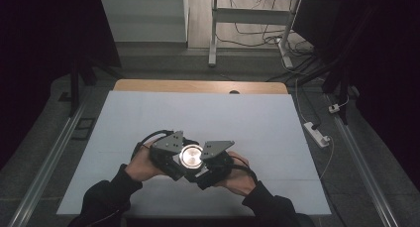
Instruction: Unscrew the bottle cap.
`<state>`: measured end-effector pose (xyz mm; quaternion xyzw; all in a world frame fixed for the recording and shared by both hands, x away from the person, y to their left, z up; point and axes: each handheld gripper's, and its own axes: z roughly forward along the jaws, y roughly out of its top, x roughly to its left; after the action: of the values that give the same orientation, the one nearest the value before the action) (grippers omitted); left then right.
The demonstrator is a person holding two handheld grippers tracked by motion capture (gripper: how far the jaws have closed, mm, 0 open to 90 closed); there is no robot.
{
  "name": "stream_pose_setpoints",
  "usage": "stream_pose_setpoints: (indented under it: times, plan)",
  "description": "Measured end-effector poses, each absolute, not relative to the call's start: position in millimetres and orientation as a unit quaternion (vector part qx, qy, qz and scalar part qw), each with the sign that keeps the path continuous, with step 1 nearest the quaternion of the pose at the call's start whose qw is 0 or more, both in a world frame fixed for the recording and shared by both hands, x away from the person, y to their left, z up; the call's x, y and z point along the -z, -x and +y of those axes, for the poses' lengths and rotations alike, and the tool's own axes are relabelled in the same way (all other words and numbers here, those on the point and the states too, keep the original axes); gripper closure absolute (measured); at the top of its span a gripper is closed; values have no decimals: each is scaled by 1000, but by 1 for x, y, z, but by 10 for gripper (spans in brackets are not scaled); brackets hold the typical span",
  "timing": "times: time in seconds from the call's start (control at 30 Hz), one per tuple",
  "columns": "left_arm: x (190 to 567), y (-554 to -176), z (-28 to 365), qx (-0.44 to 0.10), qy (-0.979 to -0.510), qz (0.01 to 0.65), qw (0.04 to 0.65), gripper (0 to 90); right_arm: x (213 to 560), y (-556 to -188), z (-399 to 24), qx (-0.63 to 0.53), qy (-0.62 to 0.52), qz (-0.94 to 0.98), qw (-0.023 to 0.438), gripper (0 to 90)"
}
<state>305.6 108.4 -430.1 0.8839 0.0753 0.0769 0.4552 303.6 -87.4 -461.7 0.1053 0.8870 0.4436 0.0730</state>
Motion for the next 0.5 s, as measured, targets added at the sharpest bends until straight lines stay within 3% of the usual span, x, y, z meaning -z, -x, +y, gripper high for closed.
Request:
stream_pose_setpoints:
  times: [0.23, 0.5]
  plan:
    - [429, -307, 102, -99, -856, 162, 480, 186, 464, -310, -90, -444, -158, 876, 99, 151]
    - [425, -305, 106, -104, -850, 173, 487, 186, 466, -311, -91, -445, -178, 872, 105, 151]
